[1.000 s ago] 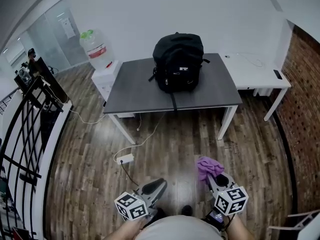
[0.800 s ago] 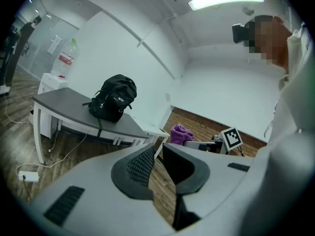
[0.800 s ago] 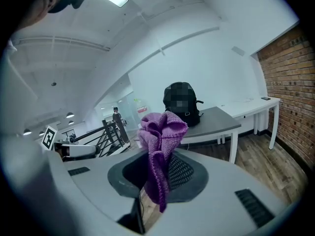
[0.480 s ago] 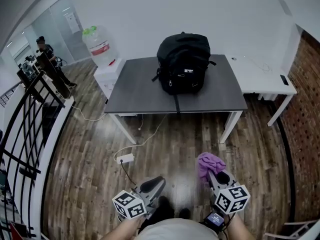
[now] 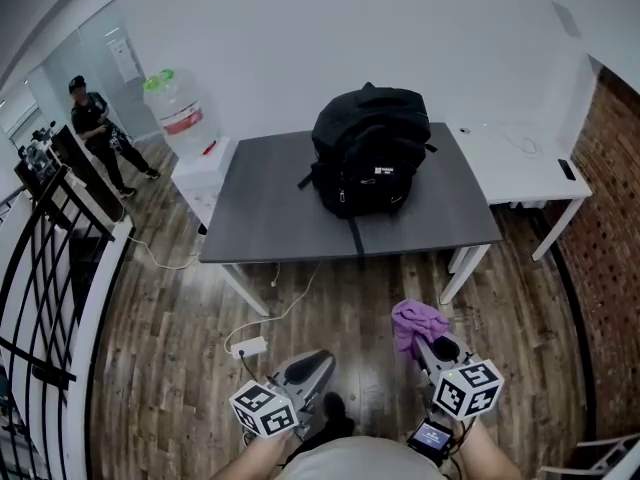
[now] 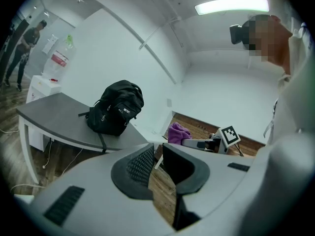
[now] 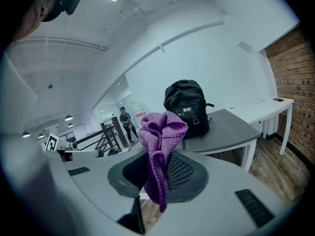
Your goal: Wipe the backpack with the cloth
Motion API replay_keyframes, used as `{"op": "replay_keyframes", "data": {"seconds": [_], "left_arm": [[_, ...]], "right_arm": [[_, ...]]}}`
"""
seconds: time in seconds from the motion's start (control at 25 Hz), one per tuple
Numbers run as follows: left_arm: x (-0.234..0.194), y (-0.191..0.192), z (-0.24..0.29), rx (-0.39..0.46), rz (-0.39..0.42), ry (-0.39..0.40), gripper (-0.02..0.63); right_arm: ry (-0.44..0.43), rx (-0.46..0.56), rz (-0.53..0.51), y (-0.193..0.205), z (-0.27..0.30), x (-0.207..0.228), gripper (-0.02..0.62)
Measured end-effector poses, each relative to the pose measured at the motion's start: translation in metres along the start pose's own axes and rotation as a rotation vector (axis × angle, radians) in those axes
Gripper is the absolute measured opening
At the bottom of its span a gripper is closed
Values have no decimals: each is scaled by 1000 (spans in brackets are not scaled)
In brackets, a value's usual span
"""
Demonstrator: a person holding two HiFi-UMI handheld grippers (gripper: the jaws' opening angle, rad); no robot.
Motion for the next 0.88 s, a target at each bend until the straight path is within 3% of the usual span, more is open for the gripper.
{"op": "replay_keyframes", "data": {"seconds": [0.24,0.48,0.64,0.88], "left_arm": [[-54,-49,28,-10,40,69,57],[-97,-85,51,3,56,103,57],[-112,-98,67,16,47,112,57],[-121,-119,100,32,42,102,57]], "right_arm": [[-1,45,-18,-35,63,2,77],[74,33,-89,-65,107,5,77],[108,29,-167,-84,126,8,77],[78,33,-209,-122,155,32,77]]}}
Point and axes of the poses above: the fingertips, and each gripper's own axes: z forward along the fingers, x to its right, y out of its underside, the point moved 10 cm from there along -z, backward along the fingers, and after that the axes turned 9 degrees about -y, right-handed, at the moved point
